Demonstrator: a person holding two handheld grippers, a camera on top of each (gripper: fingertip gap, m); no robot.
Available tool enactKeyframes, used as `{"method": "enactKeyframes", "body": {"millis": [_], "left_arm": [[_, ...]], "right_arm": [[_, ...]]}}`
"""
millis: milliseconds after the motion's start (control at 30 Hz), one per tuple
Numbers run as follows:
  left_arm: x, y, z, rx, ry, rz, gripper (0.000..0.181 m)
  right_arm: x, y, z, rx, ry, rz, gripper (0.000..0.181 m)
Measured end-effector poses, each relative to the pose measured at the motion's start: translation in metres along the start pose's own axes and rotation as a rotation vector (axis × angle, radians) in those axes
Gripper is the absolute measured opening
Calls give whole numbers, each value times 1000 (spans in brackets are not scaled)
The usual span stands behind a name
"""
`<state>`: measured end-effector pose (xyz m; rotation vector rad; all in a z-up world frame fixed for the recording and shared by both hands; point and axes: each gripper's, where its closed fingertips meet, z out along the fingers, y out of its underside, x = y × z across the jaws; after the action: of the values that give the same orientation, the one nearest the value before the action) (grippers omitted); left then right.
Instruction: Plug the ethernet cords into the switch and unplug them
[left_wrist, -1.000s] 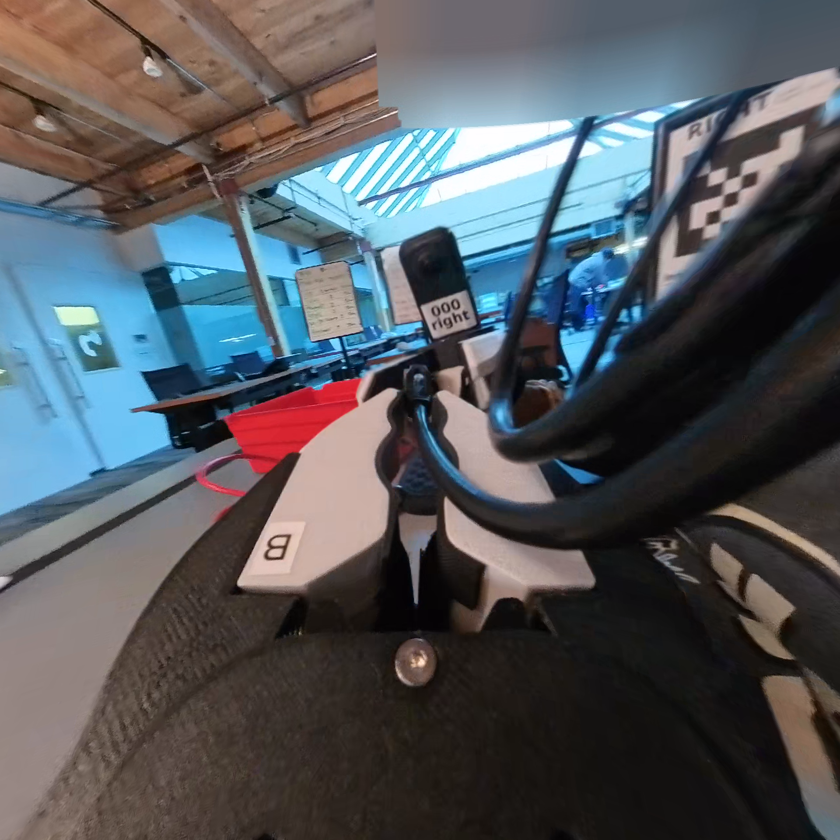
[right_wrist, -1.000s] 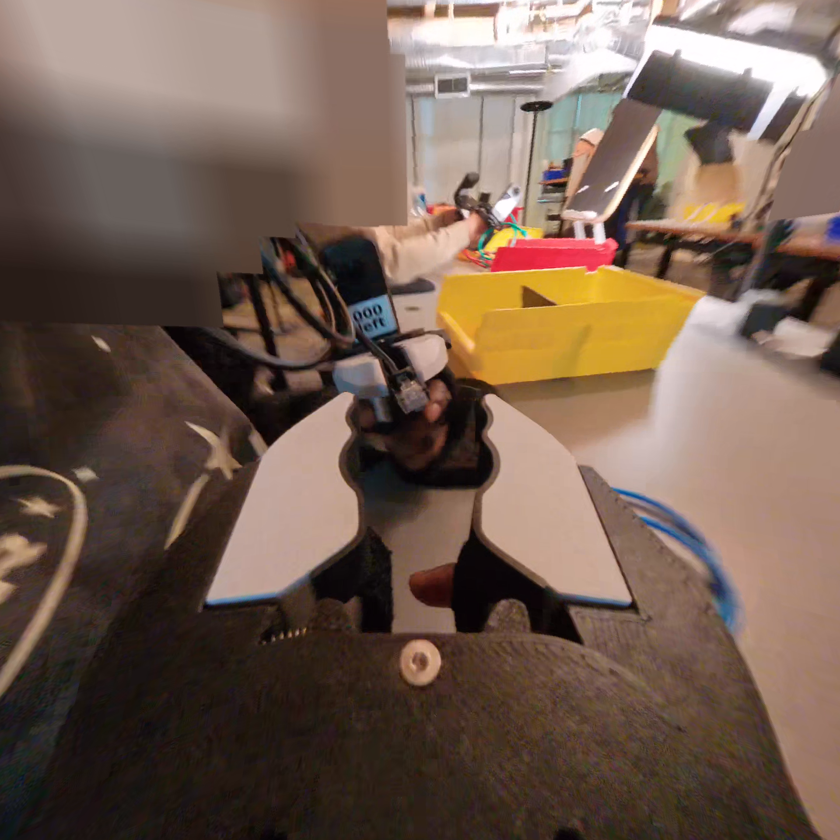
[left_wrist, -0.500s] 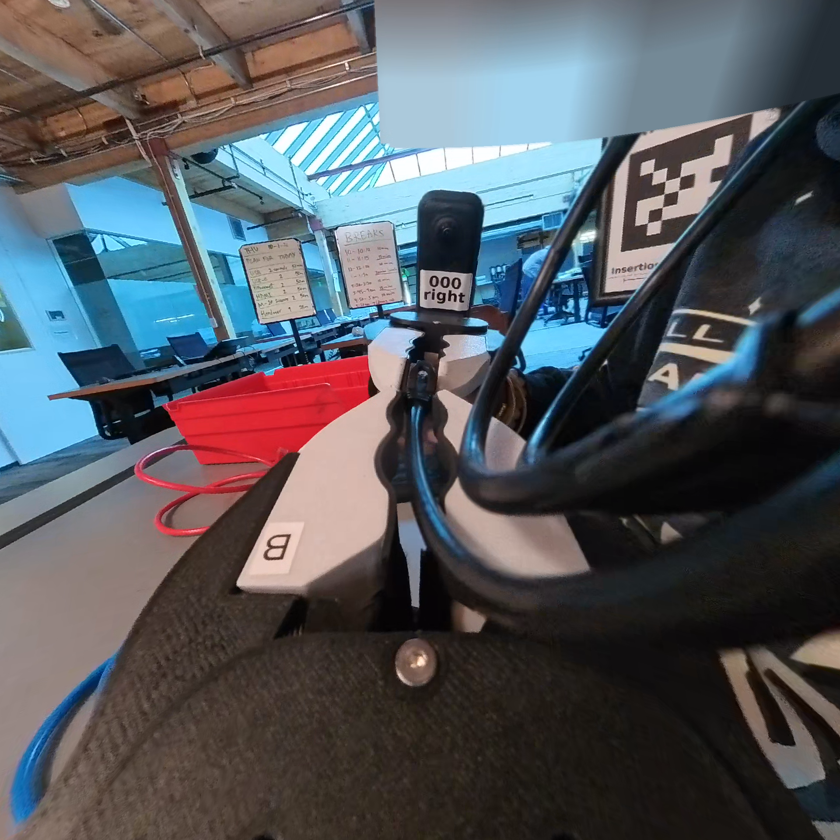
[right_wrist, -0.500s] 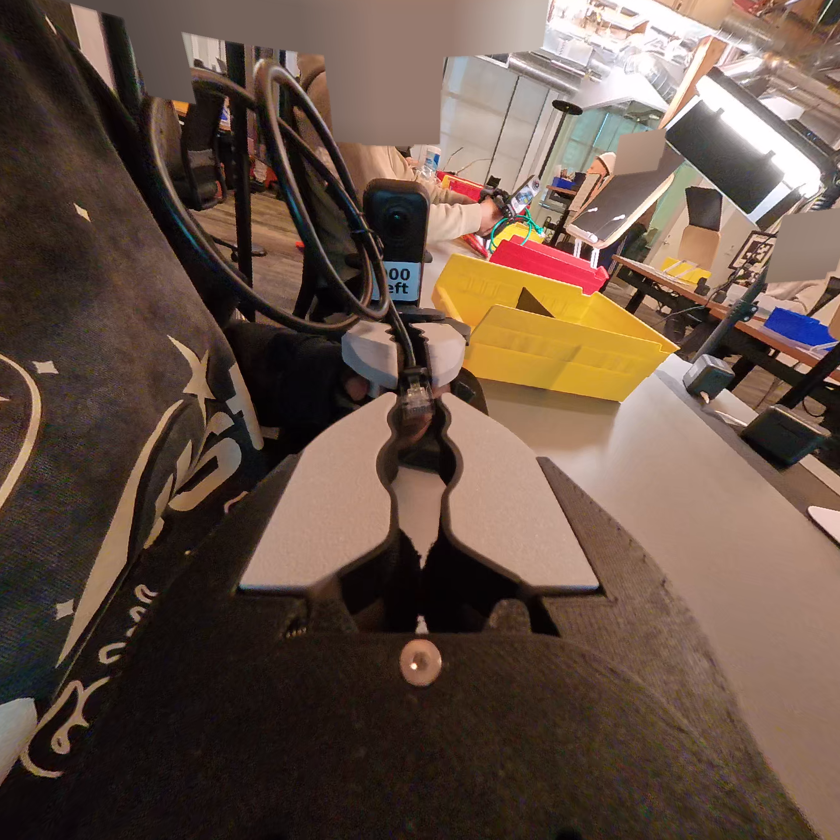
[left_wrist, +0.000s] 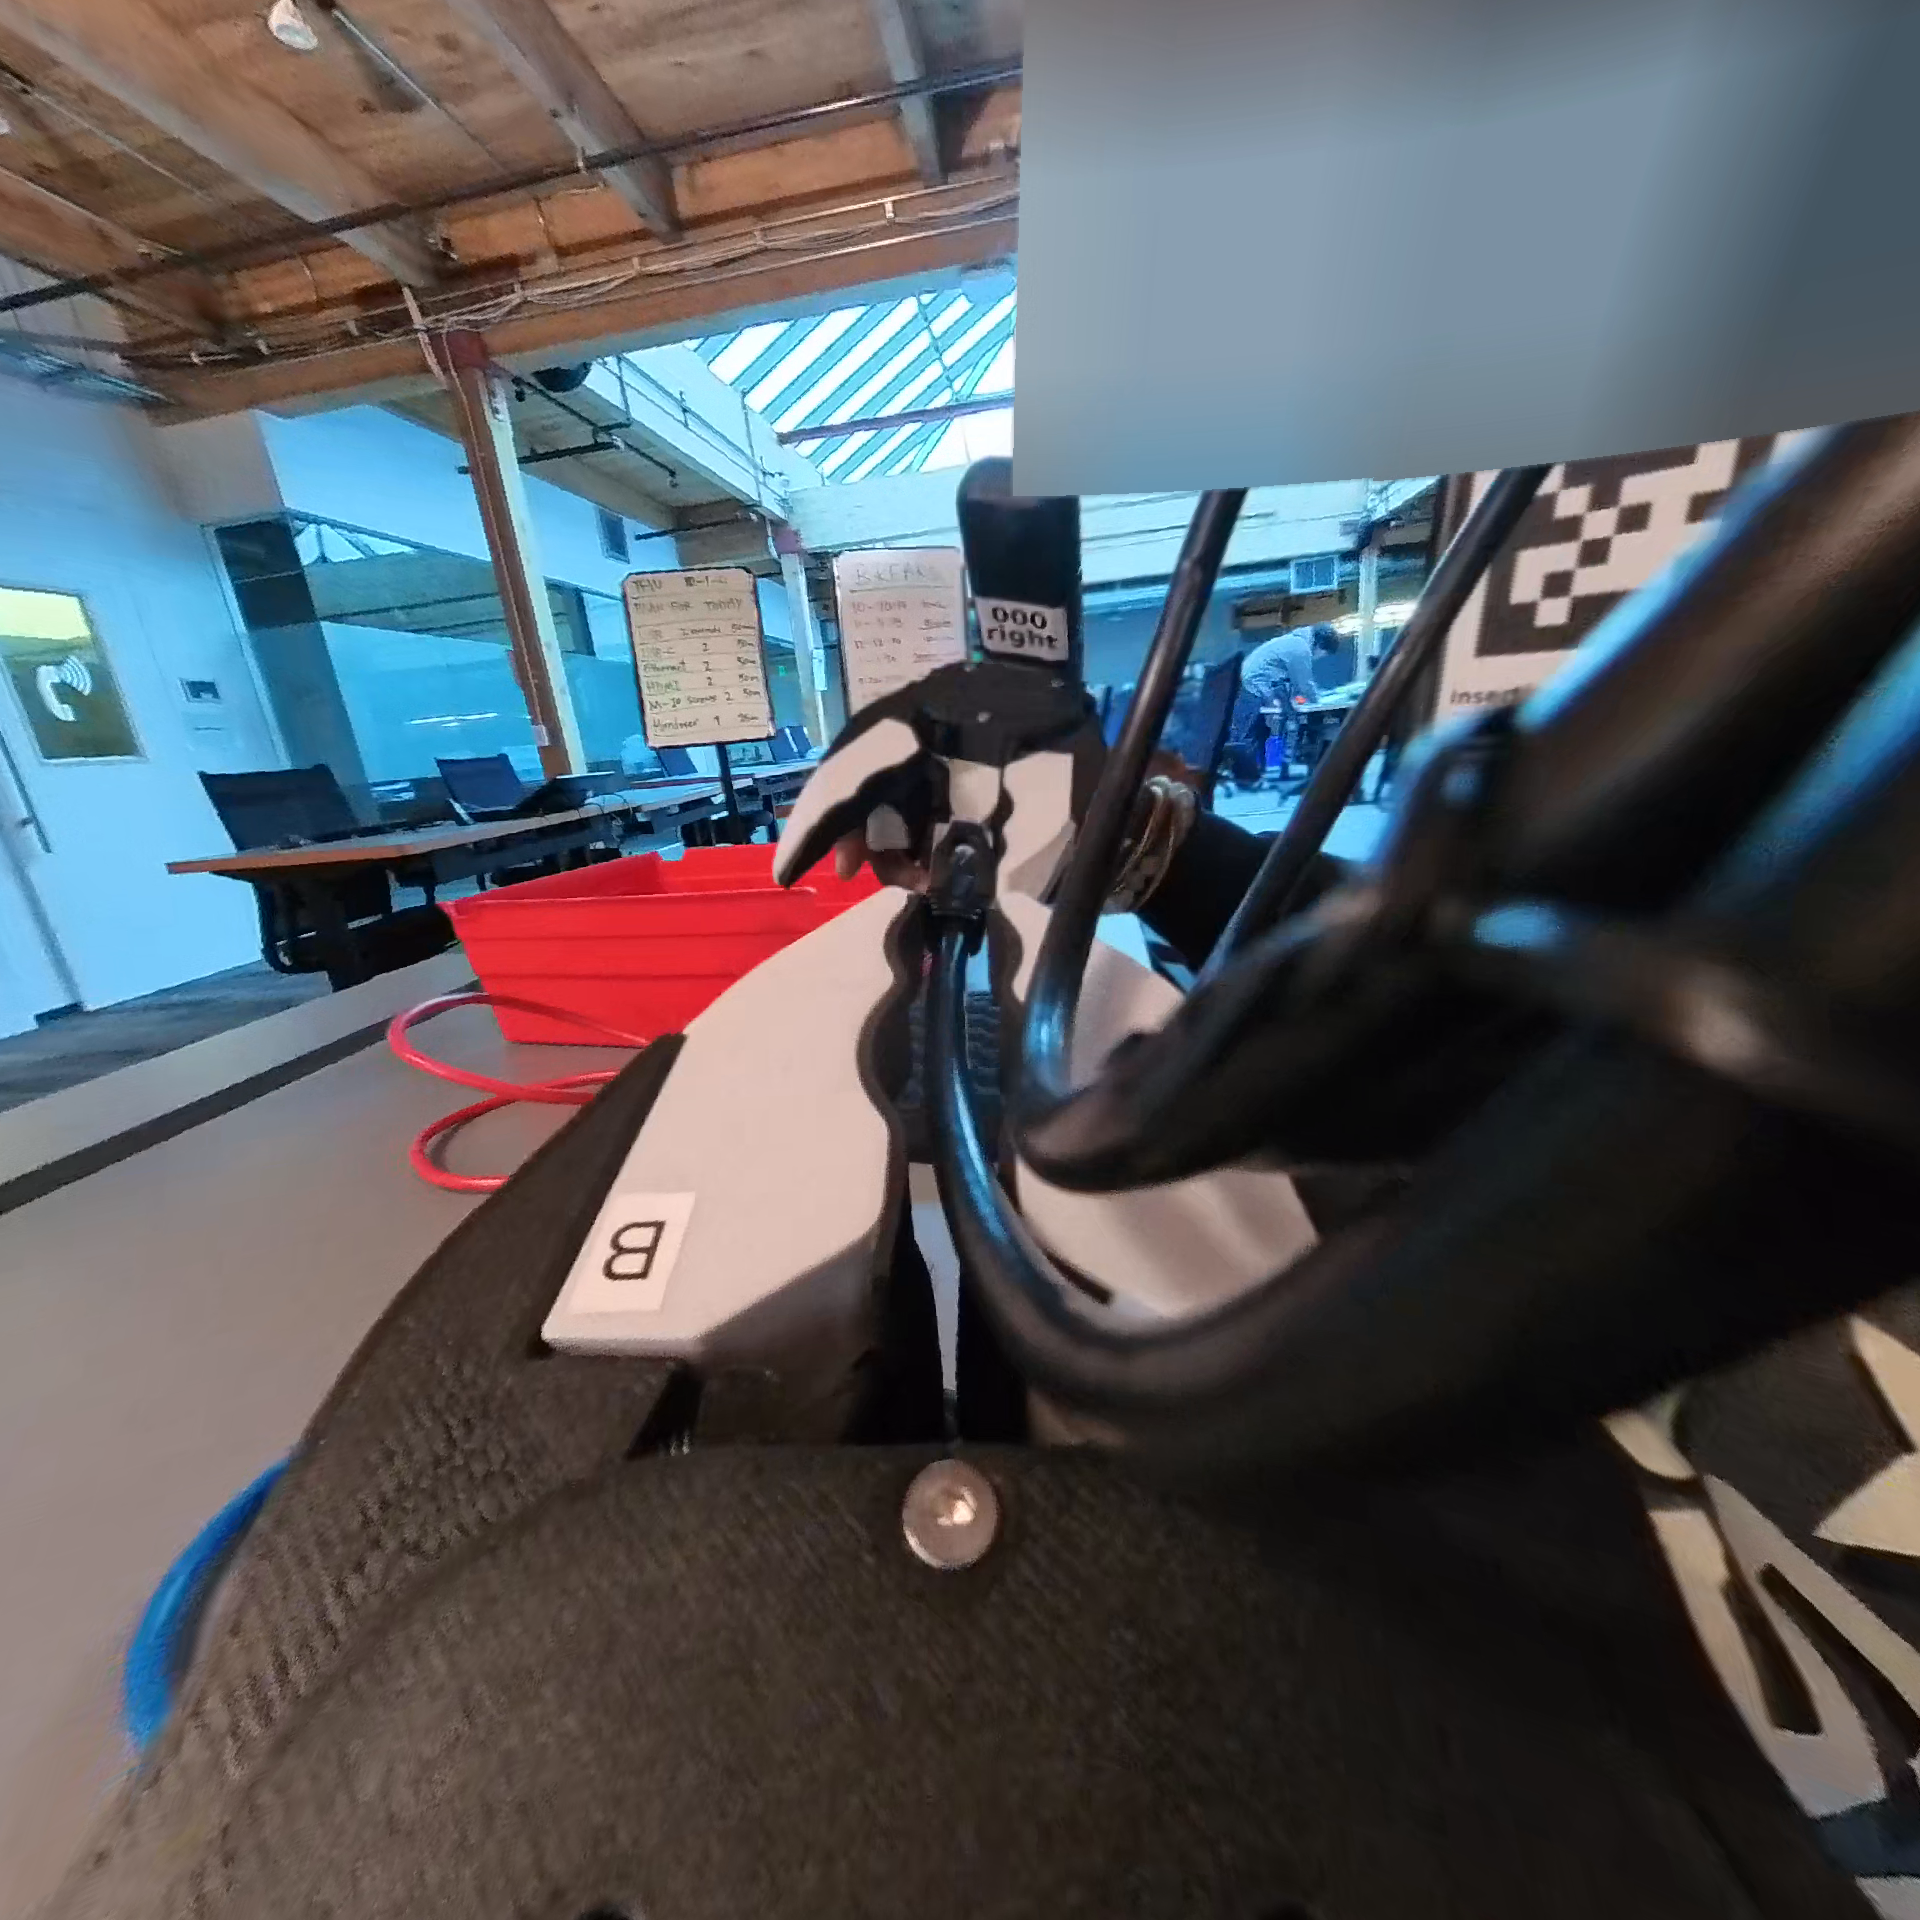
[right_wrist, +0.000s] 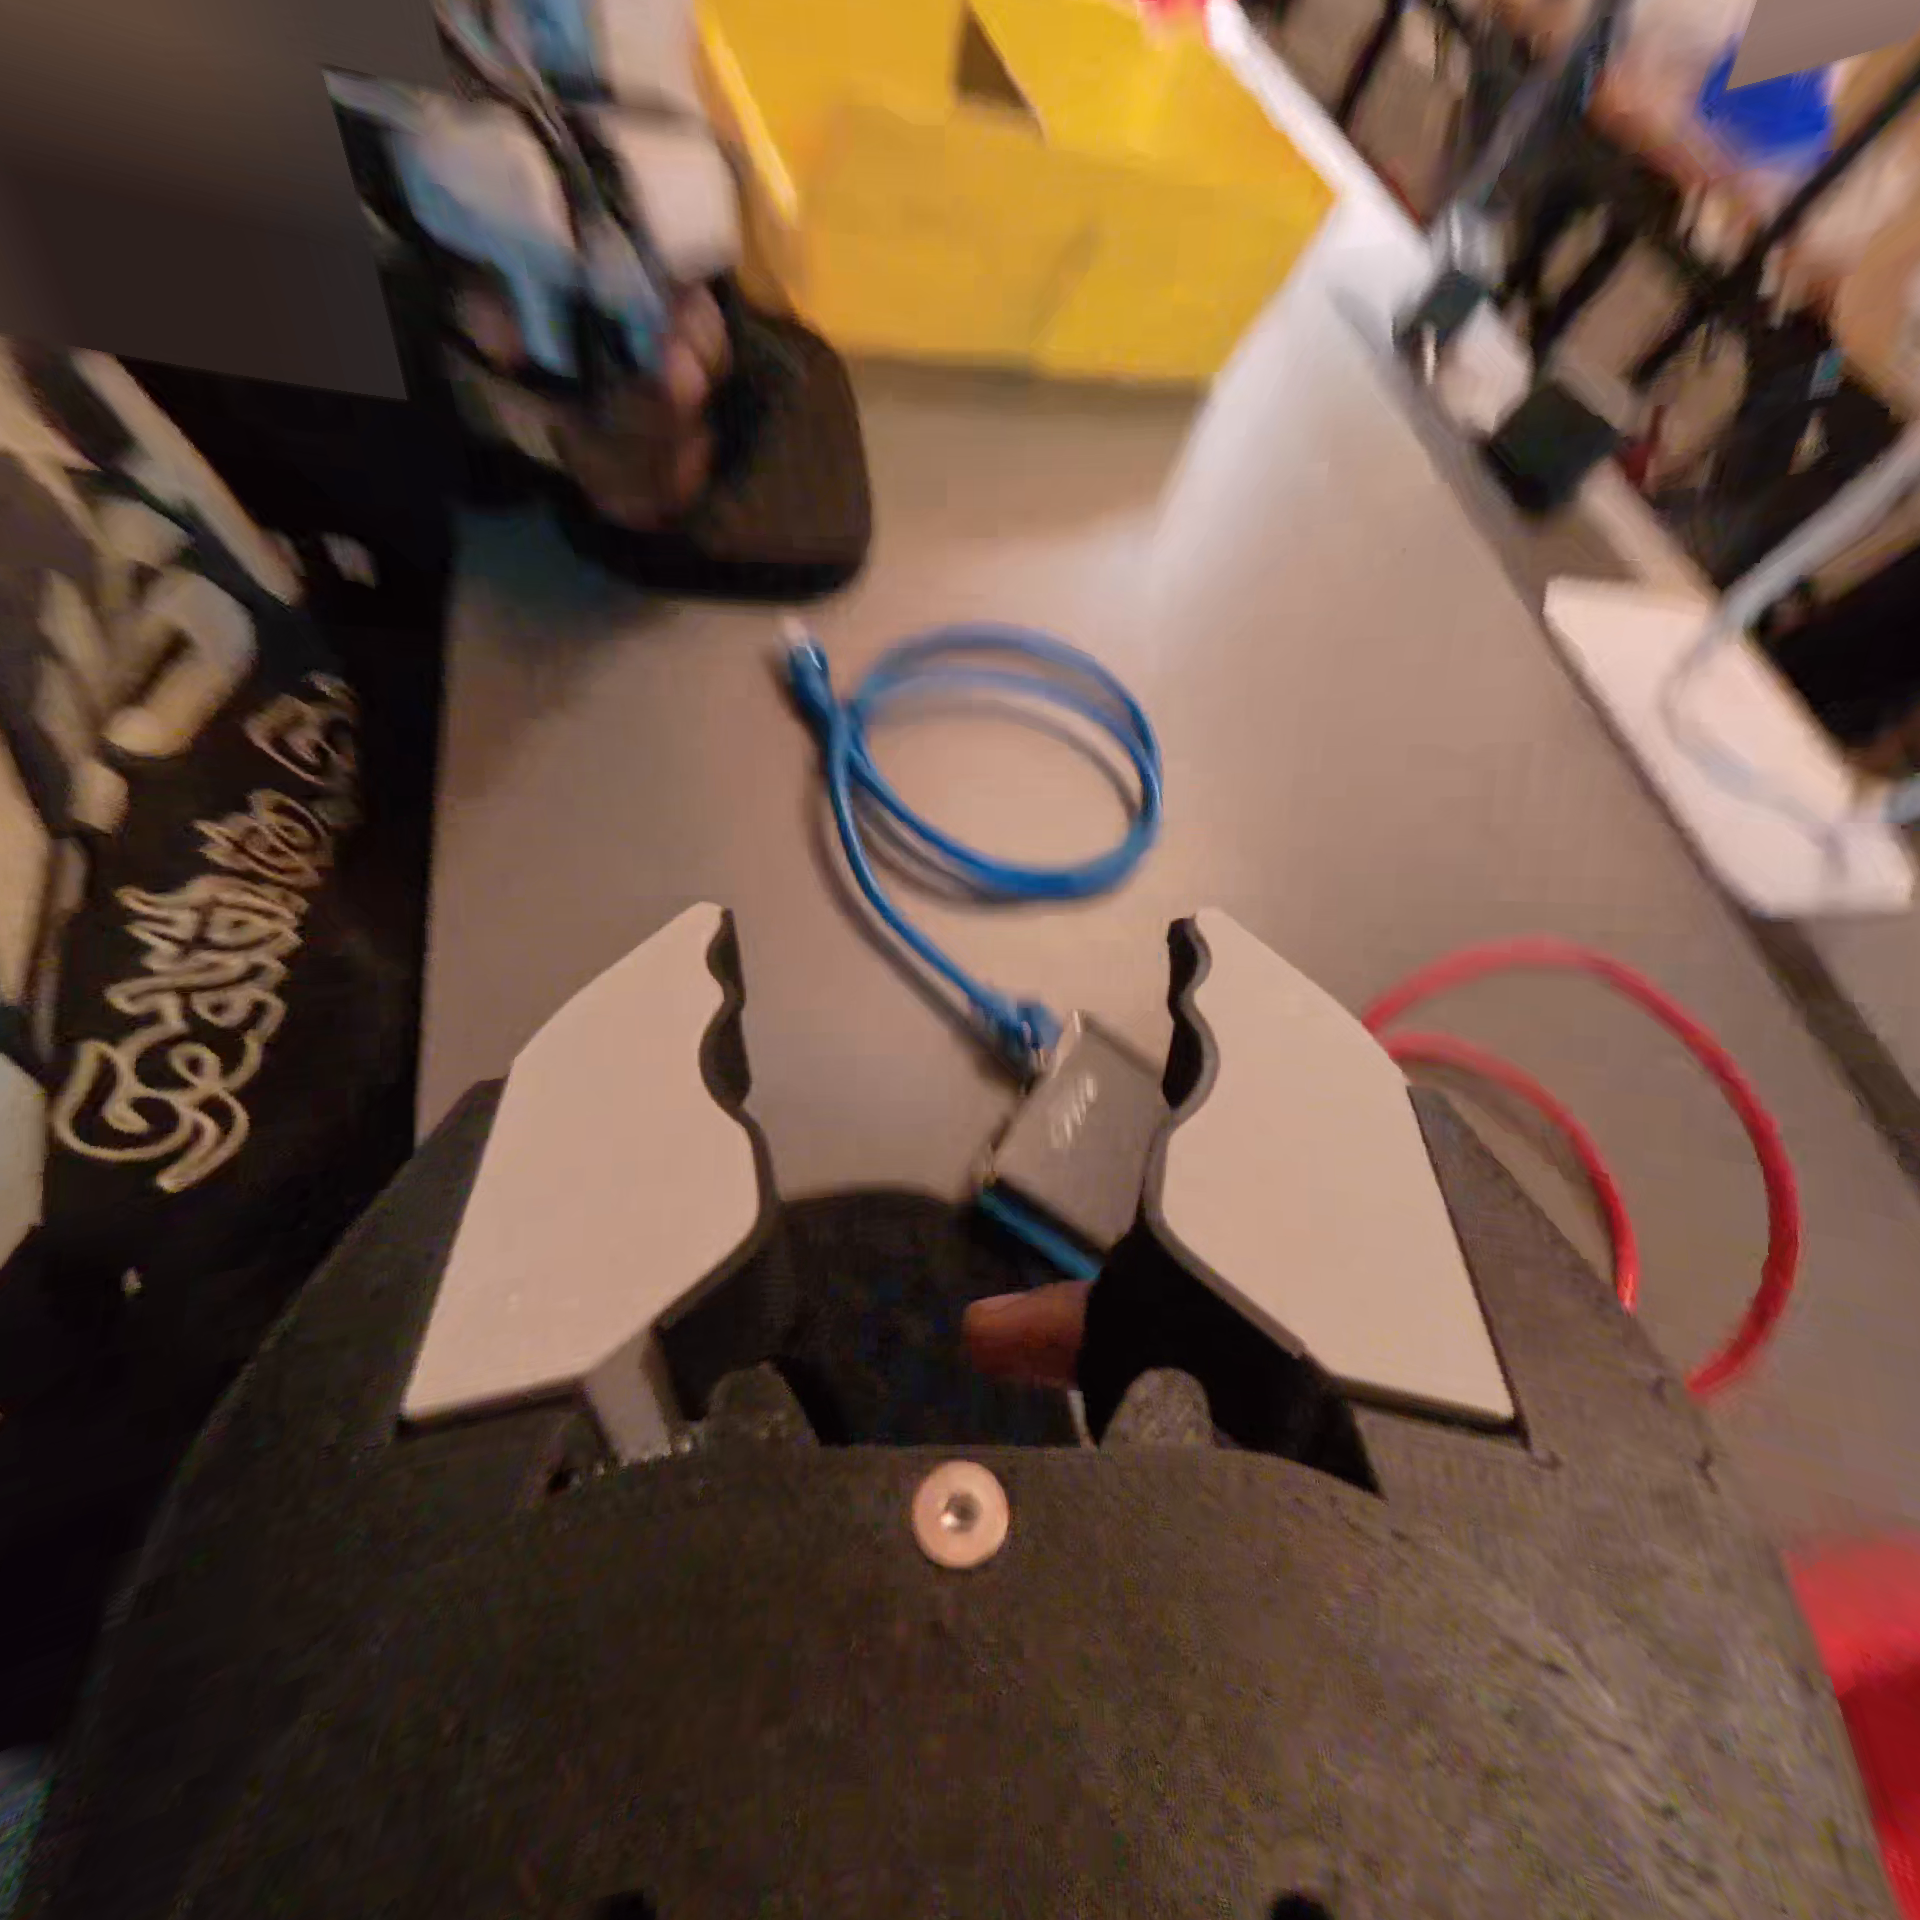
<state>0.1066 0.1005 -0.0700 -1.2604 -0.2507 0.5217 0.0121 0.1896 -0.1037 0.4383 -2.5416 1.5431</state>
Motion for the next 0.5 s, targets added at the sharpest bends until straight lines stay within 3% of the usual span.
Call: {"method": "enactKeyframes", "body": {"millis": [100, 233, 500], "left_arm": [[-5, 1, -2, -13, -39, 26, 12], [-8, 1, -2, -16, -65, 32, 11], [-15, 7, 3, -54, -170, 88, 10]], "right_arm": [[19, 50, 4, -206, 40, 235, 87], [29, 98, 13, -325, 162, 411, 88], [35, 127, 26, -448, 292, 400, 69]]}}
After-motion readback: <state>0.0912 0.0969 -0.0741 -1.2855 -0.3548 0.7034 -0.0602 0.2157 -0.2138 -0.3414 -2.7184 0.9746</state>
